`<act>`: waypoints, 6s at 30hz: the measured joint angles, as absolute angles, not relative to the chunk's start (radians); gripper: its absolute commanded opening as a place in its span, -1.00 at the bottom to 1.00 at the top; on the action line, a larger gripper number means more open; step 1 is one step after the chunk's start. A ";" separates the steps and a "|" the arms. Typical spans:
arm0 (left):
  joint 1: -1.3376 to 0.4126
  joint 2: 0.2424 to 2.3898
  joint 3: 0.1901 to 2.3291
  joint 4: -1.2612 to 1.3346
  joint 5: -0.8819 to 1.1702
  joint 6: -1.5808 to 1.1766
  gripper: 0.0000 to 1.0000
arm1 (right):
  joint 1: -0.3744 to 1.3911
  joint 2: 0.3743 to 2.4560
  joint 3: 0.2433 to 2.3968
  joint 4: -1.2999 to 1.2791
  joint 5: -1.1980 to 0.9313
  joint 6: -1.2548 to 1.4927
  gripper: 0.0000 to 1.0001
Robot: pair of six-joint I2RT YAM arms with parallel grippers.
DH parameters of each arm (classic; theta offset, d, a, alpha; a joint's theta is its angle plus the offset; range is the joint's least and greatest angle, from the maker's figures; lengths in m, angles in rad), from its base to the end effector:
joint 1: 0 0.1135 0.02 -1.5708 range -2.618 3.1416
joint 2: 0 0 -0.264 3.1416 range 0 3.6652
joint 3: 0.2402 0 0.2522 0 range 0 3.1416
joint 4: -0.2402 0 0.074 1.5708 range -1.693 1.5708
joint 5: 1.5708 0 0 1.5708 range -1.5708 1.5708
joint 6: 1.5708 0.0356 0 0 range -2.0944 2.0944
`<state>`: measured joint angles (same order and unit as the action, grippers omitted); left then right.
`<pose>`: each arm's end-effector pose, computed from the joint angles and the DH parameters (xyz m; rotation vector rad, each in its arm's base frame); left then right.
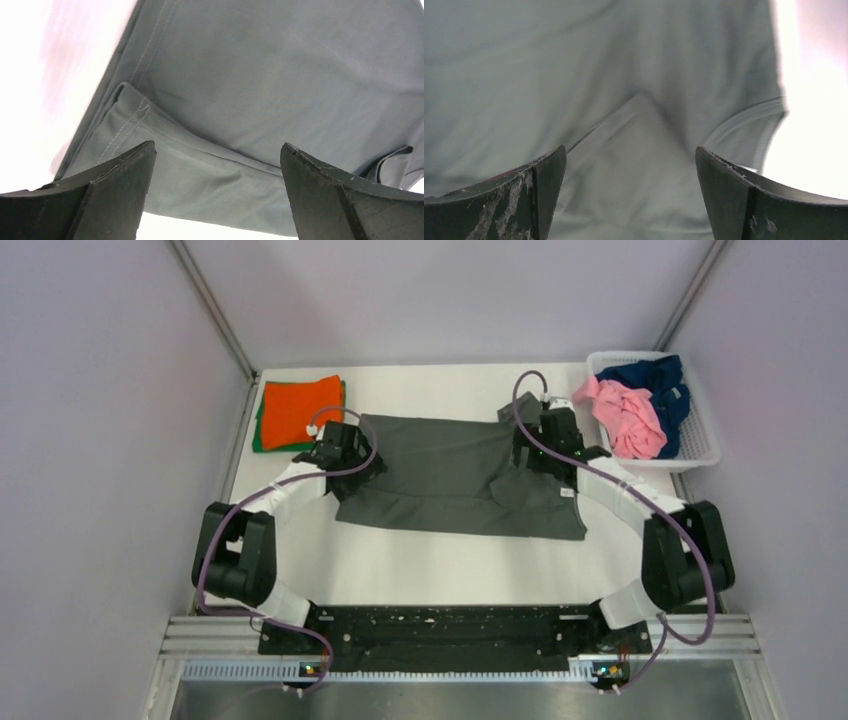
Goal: Fold and stack the t-shirts
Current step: Fold the flattened tshirt in 1/3 of the way, then grab the side of the flattened tshirt furthest away from the robot with both arms, then fold the other side of the tshirt into a rectangle, then rotate the tshirt 80 degrees
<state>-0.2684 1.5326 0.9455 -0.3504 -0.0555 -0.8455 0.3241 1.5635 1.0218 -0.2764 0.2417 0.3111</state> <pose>0.3013 -0.0808 0.2033 -0.7477 2.4374 -0.3815 0.3185 0.0980 0.2234 0.0978 2.3564 0.0189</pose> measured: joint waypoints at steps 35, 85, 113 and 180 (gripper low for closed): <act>-0.363 1.003 0.575 -0.550 -0.207 -0.964 0.97 | 0.624 0.847 0.526 -0.429 0.171 0.612 0.98; -0.176 2.083 1.554 -0.728 -0.340 -0.821 -1.00 | 0.358 2.171 1.575 -0.250 0.242 0.252 -0.25; -0.261 1.597 1.137 -0.588 -0.355 -0.836 -1.00 | 0.403 1.497 0.981 -0.165 0.278 0.343 -1.00; -0.618 1.309 0.630 -0.322 -0.089 -1.056 0.98 | 0.352 1.726 0.907 0.091 0.047 0.700 0.97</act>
<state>-0.6182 1.3090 0.6300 -0.3222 -0.0887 -1.0557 0.3519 1.7256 0.9073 0.0906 0.0475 0.7002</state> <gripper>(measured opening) 0.986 0.985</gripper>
